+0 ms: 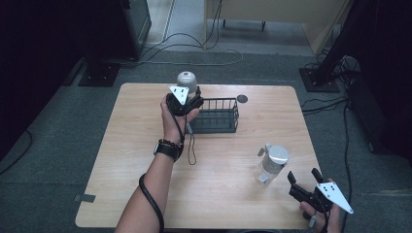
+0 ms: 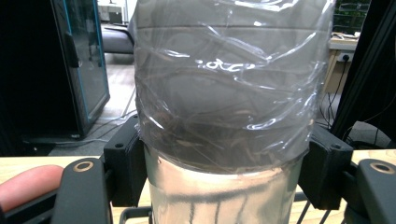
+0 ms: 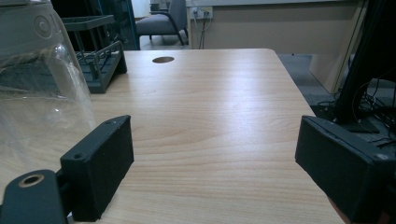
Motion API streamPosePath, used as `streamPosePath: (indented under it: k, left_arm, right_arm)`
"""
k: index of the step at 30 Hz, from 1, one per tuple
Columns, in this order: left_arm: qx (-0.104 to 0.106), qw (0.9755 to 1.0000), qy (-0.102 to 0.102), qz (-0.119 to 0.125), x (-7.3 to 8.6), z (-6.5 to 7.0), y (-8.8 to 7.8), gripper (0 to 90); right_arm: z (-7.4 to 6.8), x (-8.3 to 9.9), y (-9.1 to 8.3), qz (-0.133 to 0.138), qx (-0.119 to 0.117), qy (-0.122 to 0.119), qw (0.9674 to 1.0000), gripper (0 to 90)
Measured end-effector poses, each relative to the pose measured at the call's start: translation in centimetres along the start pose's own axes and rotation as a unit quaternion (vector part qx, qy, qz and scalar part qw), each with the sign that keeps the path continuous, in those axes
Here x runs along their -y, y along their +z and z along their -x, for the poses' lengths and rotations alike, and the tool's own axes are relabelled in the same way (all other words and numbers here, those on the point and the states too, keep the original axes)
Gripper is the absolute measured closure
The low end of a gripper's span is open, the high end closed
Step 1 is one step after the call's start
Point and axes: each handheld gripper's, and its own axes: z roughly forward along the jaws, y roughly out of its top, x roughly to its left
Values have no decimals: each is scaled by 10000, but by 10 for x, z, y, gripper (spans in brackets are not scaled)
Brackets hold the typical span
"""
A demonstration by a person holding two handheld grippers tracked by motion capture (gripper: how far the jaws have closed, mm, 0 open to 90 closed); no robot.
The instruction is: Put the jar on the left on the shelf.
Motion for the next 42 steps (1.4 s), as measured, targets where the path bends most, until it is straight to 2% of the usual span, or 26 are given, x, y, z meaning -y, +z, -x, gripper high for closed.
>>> streamPosePath:
  k: [8, 14, 17, 24, 31, 35, 39, 42]
  left_arm:
    - [-69, 10000, 23, -34, 7, -2, 4, 294]
    - [1, 10000, 63, -52, 16, -4, 4, 294]
    - [-30, 10000, 44, -65, 19, -4, 4, 294]
    - [-42, 9999, 138, -67, 29, -4, 3, 294]
    - [-60, 9995, 303, -71, 32, 1, -3, 292]
    - [-95, 9997, 237, -34, 35, 2, -7, 289]
    - [-33, 9997, 238, -36, 39, 3, -10, 275]
    - [-46, 9999, 150, -36, 39, 4, -11, 272]
  right_arm:
    - [0, 0, 0, -6, -8, 13, 10000, 111]
    - [0, 0, 0, -12, -16, 6, 10000, 111]
    - [0, 0, 0, -13, -19, -2, 10000, 111]
    - [0, 0, 0, -15, -10, -25, 10000, 111]
    - [0, 0, 0, -14, -10, -39, 10000, 111]
    - [-1, 0, 0, -14, -10, -43, 10000, 111]
    - [-1, 0, 0, -15, -5, -52, 10000, 111]
    - [-1, 0, 0, -14, -2, -57, 10000, 111]
